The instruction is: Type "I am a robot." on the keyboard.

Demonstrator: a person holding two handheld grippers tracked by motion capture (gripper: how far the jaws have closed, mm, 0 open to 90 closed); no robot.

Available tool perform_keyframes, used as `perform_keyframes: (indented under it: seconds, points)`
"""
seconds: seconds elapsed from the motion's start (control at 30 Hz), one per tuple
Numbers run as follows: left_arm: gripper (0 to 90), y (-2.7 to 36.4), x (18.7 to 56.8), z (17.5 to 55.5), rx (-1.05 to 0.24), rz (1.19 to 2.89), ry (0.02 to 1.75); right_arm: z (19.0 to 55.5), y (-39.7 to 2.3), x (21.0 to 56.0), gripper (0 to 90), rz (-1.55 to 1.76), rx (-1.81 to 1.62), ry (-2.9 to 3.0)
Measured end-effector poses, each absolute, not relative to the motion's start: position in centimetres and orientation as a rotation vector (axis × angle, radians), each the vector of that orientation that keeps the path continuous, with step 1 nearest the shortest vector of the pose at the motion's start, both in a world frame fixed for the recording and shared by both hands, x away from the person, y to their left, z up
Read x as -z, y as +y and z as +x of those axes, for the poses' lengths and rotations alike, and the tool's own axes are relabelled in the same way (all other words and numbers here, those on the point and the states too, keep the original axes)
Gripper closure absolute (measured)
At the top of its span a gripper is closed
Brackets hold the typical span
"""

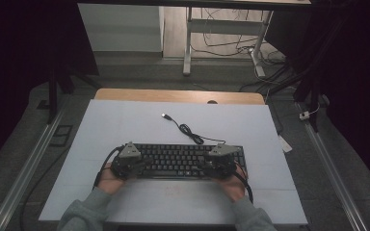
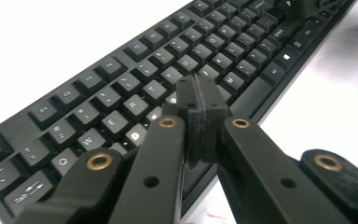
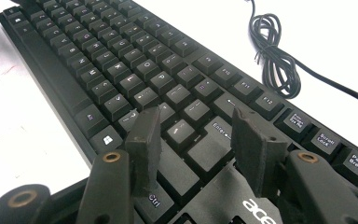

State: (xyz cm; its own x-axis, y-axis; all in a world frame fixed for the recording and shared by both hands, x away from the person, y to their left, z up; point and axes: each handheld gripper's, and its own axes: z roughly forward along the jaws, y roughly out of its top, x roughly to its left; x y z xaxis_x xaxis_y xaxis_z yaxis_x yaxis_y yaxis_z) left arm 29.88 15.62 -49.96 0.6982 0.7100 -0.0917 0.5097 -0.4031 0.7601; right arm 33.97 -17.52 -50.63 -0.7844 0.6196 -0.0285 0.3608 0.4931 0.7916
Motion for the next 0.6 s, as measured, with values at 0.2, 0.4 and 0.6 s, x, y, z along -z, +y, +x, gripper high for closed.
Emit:
perform_keyframes:
  seconds: [0.2, 0.4, 0.6]
  points:
    - [88.5, 16.5, 49.8, 30.1, -0.321, 2.07, 0.959, 34.0, -17.5, 50.6, 52.7, 0.824, -1.181, 2.429]
    - [87.4, 17.3, 49.7, 30.3, -0.33, 2.058, 0.983, 34.0, -17.5, 50.6, 52.8, 0.823, -1.175, 2.432]
    - [87.0, 17.9, 49.8, 30.5, -0.338, 2.05, 1.005, 34.0, -17.5, 50.6, 52.7, 0.828, -1.175, 2.432]
